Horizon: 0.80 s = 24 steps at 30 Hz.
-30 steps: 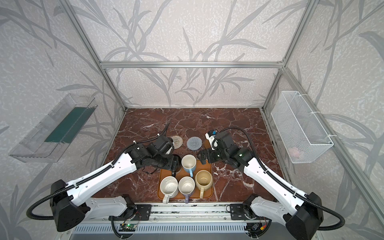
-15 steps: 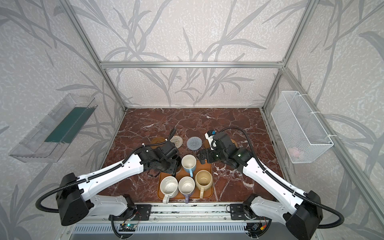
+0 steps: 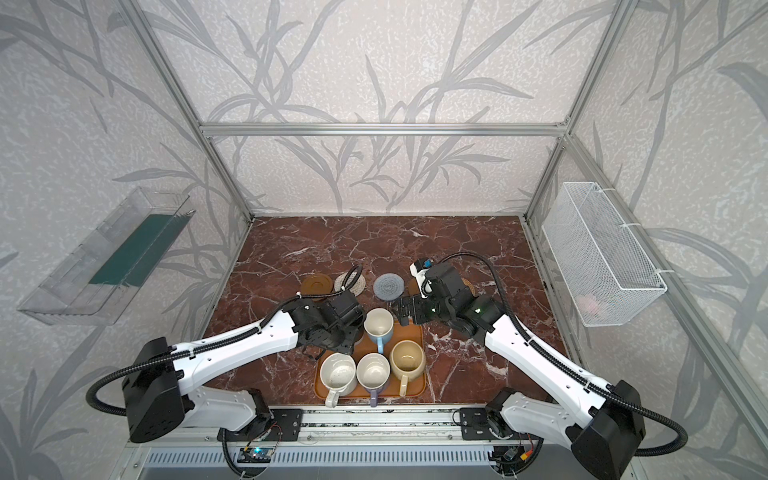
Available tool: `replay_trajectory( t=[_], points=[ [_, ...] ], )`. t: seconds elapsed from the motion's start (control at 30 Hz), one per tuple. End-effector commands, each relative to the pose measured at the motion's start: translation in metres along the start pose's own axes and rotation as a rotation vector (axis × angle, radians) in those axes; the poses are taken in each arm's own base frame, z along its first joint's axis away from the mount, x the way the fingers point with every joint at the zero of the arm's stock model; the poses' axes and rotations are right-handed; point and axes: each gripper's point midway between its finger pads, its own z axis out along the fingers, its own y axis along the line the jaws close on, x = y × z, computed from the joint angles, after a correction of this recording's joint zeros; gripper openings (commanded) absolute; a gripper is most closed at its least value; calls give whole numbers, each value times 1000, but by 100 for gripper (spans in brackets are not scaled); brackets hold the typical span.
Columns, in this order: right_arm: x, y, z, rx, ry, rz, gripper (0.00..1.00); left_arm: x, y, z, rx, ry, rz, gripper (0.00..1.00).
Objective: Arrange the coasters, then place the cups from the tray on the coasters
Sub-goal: 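Lower the left gripper onto the black mug and grasp its rim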
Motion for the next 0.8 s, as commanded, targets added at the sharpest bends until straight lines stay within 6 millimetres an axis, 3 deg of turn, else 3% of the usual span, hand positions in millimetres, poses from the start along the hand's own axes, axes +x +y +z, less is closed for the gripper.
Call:
replay_trajectory(
  t=[0.0,0.2,0.77],
  points=[
    [-6,3,-1,-1,-26,-1,99,-1,3,3,-18,-13,-10,55],
    [-5,2,0,3,-24,-2,99,-7,2,7,-36,-26,-18,54],
    [-1,-5,4,31,-23,-14,99,-18,2,18,-70,-59,-15,35]
  ],
)
